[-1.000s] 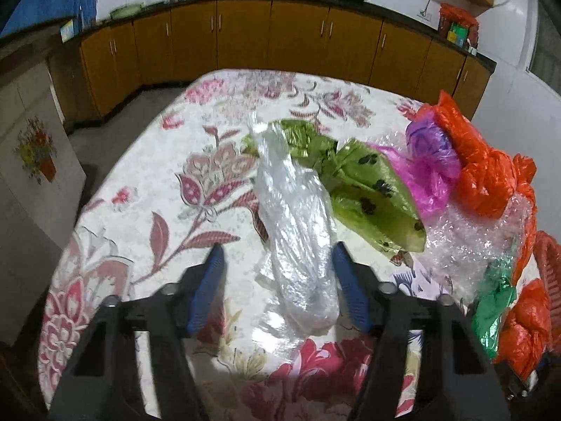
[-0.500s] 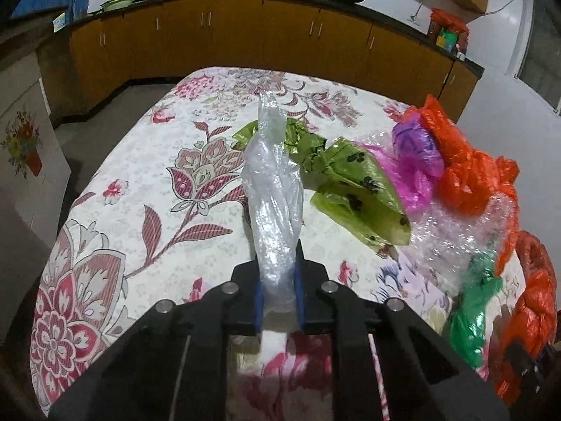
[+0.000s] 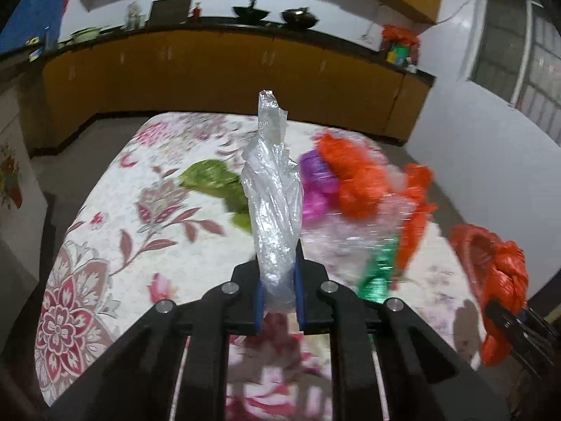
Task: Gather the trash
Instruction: 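Carry both bags over the red basket and open both grippers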
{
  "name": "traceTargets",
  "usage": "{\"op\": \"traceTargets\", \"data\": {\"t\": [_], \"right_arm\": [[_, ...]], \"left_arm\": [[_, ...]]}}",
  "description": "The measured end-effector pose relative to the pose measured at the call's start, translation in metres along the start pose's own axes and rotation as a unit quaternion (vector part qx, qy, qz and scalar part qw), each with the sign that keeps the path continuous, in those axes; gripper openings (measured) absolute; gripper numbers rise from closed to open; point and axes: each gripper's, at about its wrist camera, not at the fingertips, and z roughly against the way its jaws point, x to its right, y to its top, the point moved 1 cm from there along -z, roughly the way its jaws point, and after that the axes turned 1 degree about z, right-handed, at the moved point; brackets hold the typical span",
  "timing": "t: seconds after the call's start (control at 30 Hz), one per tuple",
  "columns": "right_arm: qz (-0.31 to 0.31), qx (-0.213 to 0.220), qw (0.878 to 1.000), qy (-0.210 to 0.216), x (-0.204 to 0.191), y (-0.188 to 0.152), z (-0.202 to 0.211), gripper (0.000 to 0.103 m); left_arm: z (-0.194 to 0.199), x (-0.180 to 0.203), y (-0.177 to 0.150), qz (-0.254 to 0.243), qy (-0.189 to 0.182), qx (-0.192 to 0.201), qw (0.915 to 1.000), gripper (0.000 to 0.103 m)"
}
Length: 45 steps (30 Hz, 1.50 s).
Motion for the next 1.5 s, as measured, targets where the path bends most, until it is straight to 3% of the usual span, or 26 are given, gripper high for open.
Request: {"op": "traceTargets", "data": {"t": [0.27,0.7,1.13,1.5], "right_arm": [[-0.023,0.016,0.999,-0.025,0.029,0.004,0.018,0.042],[-0.041,0.031,0.997,-0.053,0.054,0.005,0.036,0.042],[-0.094,0.064,0.987,-0.114,0.118,0.012,0.071,0.042],[-0.108,0.081,0.982,-0.131,0.143,0.018,0.082,0.042]], "left_arm": [[0.019,0.046,0.003,-0.032,-0.047,0.012,0.9983,0.015],[0.023,0.089,-0.006,-0.066,-0.087,0.004,0.994,0.015],[0.021,0.162,-0.017,-0.104,-0.166,-0.013,0.9805,0.015],[0.013,0.221,-0.024,-0.133,-0.219,-0.027,0.9662,0.015]]}}
